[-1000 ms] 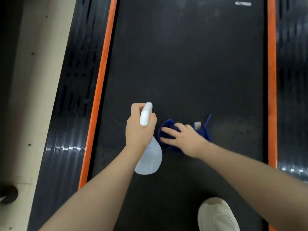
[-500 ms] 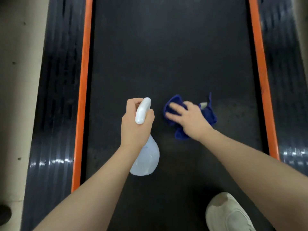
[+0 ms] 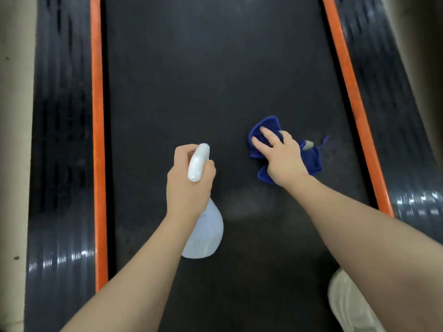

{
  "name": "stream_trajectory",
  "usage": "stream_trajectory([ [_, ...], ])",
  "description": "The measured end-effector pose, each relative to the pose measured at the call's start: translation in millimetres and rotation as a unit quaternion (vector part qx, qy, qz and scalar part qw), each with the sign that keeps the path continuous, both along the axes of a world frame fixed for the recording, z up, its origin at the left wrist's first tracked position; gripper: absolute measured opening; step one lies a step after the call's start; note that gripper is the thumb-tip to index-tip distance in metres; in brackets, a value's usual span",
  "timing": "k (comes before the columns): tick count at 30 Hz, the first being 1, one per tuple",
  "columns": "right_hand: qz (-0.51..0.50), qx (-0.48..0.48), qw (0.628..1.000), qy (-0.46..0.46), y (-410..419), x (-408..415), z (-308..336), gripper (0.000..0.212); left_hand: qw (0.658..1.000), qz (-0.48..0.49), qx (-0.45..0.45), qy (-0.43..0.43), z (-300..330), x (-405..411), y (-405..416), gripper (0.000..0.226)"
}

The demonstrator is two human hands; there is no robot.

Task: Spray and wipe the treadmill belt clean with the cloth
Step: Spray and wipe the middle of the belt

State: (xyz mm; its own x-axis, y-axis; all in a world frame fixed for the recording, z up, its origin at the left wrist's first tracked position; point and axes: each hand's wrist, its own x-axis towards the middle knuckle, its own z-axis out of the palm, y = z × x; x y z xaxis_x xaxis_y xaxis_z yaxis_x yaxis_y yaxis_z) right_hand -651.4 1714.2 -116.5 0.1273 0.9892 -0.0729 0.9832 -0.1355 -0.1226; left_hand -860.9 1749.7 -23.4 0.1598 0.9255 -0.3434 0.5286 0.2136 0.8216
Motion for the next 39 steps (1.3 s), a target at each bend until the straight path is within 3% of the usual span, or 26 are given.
stream_trajectory([
  [2, 0.006, 0.03, 1.0, 0.004, -20.0, -16.4, -0.1, 0.056, 1.0, -0.015, -0.006, 0.004, -0.7, 1.0, 1.3, 0.019],
  [5, 0.12, -0.007, 0.993, 0.011, -79.9, -28.9, -2.7, 0.061, 0.999, -0.033, -0.019, 0.006, -0.1, 8.2, 2.8, 0.018],
  [8, 0.18, -0.017, 0.983, -0.011, -66.7, -1.2, -1.9, 0.058, 0.997, -0.073, -0.013, 0.007, 2.7, 22.5, 0.2, 0.02],
  [10, 0.093, -0.021, 0.995, -0.029, -21.7, 21.5, 2.0, 0.054, 0.997, -0.077, -0.005, -0.009, 3.1, 33.5, 0.6, 0.02],
  [13, -0.043, -0.114, 0.992, -0.008, 5.1, 33.2, 3.3, 0.065, 0.998, -0.049, -0.012, -0.024, 1.9, 46.3, 7.5, 0.019],
  [17, 0.098, -0.164, 0.981, -0.014, -49.4, 25.0, 27.1, 0.084, 0.998, -0.032, -0.048, -0.001, 8.2, 59.7, 14.6, 0.019],
  [18, 0.145, -0.202, 0.968, -0.028, -57.4, 30.5, 33.2, 0.085, 0.998, -0.031, -0.058, 0.005, 10.1, 64.7, 15.9, 0.02],
  [20, 0.146, -0.266, 0.953, -0.017, -49.4, 45.3, 40.4, 0.078, 0.997, -0.02, -0.07, 0.004, 13.7, 74.6, 16.8, 0.02],
  [26, -0.044, -0.171, 0.984, 0.029, 6.7, 53.4, 7.3, 0.071, 0.998, 0.018, -0.051, -0.02, 6.4, 94.0, 14.9, 0.019],
  [28, 0.036, -0.126, 0.991, 0.015, -21.4, 53.7, 2.5, 0.075, 0.998, 0.033, -0.04, -0.024, 5.3, 98.9, 12.8, 0.018],
  [31, 0.13, -0.147, 0.98, 0.016, -83.9, 59.2, 7.9, 0.084, 0.997, 0.034, -0.056, -0.041, 10.9, 105.4, 10.7, 0.017],
  [33, 0.161, -0.113, 0.981, 0.004, -75.5, 72.6, 11.6, 0.077, 0.997, 0.026, -0.06, -0.05, 10.2, 110.8, 9.3, 0.017],
  [35, 0.12, -0.065, 0.991, -0.015, -35.4, 87.4, 9.4, 0.062, 0.997, 0.024, -0.05, -0.053, 7.1, 117.9, 8.9, 0.017],
  [39, -0.005, -0.104, 0.994, -0.041, 6.8, 104.3, 1.4, 0.076, 0.998, 0.02, -0.035, -0.043, -1.0, 128.4, 6.8, 0.016],
])
